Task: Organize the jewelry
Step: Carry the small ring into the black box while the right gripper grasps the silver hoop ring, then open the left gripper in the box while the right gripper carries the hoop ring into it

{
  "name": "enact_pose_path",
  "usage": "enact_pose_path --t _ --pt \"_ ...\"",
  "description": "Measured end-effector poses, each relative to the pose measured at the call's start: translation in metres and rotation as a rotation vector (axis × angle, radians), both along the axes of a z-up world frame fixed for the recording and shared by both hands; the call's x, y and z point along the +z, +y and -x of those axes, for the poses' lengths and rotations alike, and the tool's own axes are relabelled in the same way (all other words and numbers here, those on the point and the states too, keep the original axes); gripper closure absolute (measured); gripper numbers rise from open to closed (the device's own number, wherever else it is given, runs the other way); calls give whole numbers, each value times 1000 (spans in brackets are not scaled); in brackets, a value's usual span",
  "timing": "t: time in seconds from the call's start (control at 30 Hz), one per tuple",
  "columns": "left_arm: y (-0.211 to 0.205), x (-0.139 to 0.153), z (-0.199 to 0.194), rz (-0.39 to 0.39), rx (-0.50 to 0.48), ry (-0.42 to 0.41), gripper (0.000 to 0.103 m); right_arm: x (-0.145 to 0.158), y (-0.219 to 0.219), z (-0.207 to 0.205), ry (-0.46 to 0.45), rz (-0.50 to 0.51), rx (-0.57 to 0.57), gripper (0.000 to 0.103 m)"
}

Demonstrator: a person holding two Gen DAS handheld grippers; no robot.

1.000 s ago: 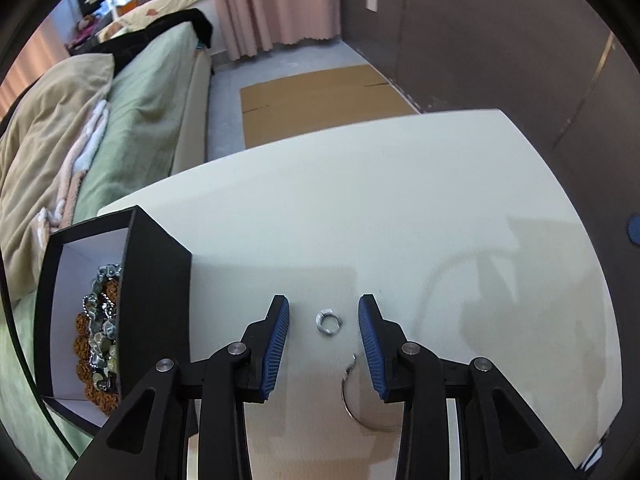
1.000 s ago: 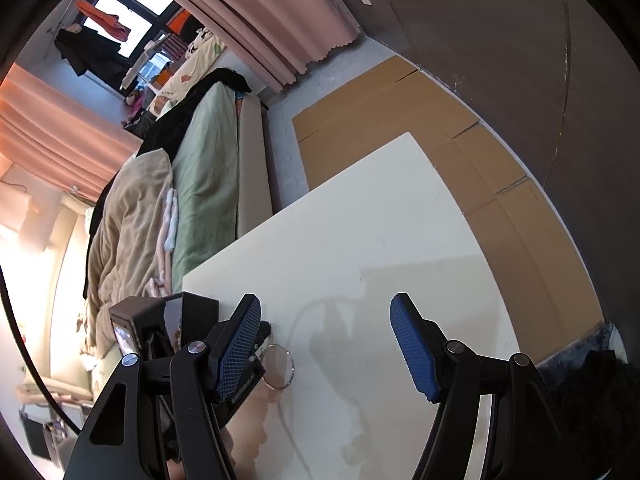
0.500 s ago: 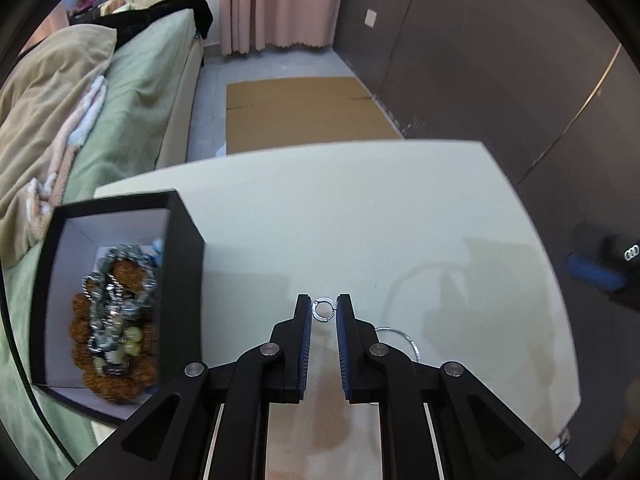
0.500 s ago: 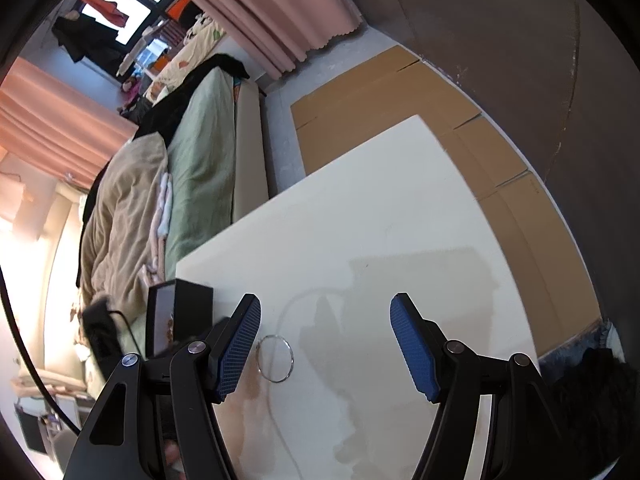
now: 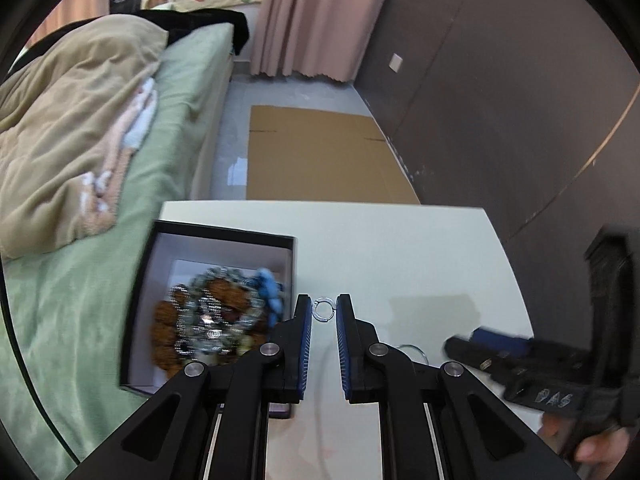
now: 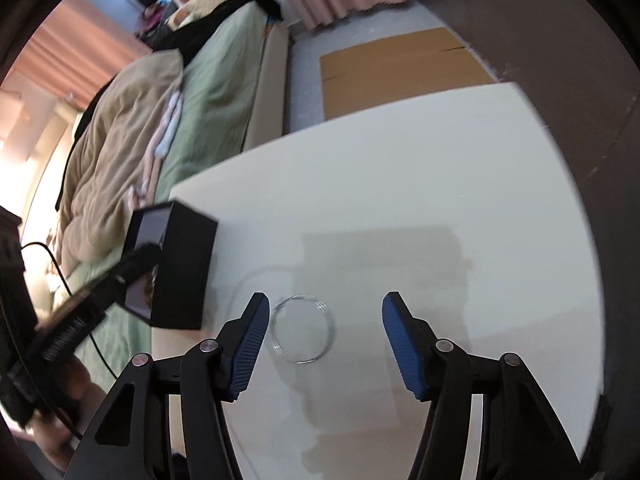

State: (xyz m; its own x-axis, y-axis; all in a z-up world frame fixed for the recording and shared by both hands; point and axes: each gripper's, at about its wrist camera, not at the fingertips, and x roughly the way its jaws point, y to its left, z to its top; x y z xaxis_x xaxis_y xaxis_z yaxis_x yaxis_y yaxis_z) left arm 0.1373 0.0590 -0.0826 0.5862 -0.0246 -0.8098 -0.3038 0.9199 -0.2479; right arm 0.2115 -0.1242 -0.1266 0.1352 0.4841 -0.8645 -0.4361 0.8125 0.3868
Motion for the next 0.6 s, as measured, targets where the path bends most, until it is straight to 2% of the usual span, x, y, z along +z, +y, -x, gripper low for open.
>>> enact_pose_path --t 0.13,0.27,0.37,0.43,0.57,0.6 --pt "17 6 9 14 27 -17 90 -10 20 8 31 0 39 60" --pt "31 12 19 28 50 -34 90 -22 33 10 48 32 36 63" --pt "39 13 23 41 61 -39 90 -30 42 11 58 44 32 72" --pt "42 14 26 47 65 -40 90 -29 46 13 33 60 32 73" --pt "49 17 31 57 77 -46 90 -25 65 27 -77 188 53 77" --pt "51 17 32 59 80 -48 90 -24 69 30 -107 223 58 83"
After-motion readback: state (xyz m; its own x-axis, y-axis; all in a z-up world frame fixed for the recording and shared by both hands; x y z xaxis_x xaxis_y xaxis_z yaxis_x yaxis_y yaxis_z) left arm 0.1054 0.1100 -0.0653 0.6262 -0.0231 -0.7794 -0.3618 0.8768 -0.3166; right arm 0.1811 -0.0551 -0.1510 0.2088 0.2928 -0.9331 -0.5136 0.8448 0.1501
